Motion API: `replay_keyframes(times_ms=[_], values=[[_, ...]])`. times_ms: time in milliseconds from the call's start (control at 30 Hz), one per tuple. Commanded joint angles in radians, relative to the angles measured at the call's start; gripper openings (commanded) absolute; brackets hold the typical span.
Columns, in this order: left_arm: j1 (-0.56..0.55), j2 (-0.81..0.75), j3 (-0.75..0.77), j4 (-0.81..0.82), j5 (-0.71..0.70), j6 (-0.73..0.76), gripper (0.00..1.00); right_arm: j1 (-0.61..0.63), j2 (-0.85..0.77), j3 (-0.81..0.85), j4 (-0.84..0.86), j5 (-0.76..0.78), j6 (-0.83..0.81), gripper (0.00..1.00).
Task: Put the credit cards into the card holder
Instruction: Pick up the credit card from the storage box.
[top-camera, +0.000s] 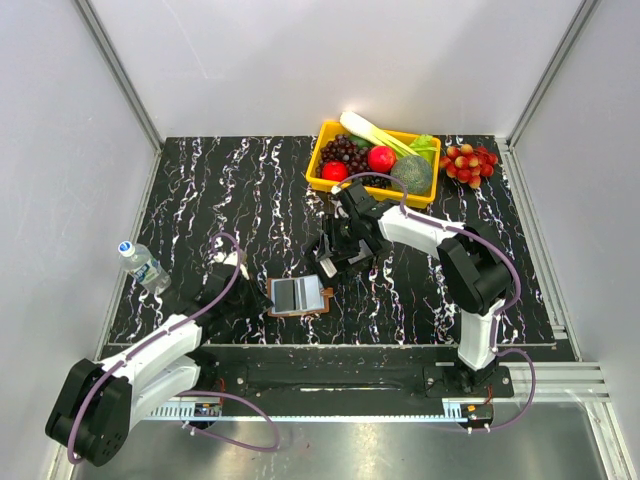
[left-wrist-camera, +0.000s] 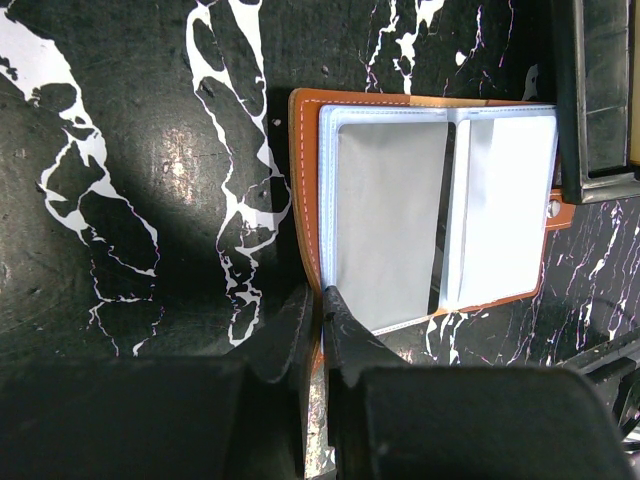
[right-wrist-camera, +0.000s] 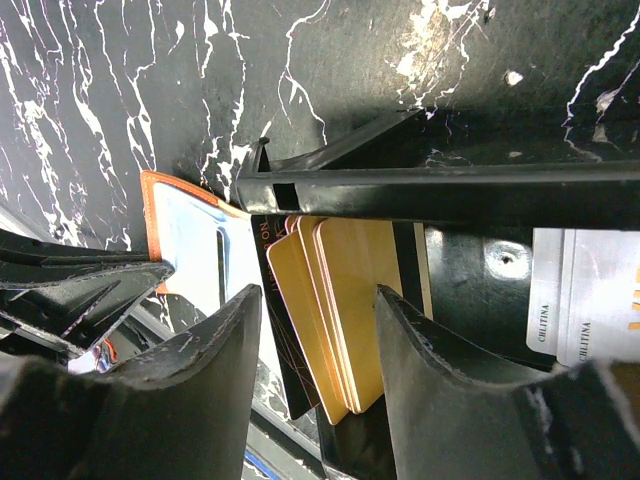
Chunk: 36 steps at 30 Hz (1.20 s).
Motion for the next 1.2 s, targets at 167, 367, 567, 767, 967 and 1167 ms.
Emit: replay_keyframes(times_ms=[167,367,567,767,967,1167], values=[[0.002,0.005,0.031,0.019,0.024,0.020,0.08,0.017,-0.064,0.025,0.010,-0.040,-0.002,0.45],[0.002,0.002,0.029,0.019,0.027,0.020,0.08,0.015,-0.070,0.022,0.009,-0.035,0.001,0.41],[0.002,0.001,0.029,0.020,0.024,0.020,0.09,0.018,-0.070,0.022,0.006,-0.030,-0.005,0.49],[0.002,0.006,0.031,0.025,0.030,0.018,0.08,0.026,-0.064,0.026,-0.007,-0.020,-0.009,0.54],[0.002,0.006,0.029,0.023,0.030,0.020,0.08,0.026,-0.103,0.034,-0.016,0.083,-0.019,0.61],[0.002,0.003,0.031,0.025,0.030,0.018,0.08,0.026,-0.165,0.037,0.000,0.163,-0.052,0.66]])
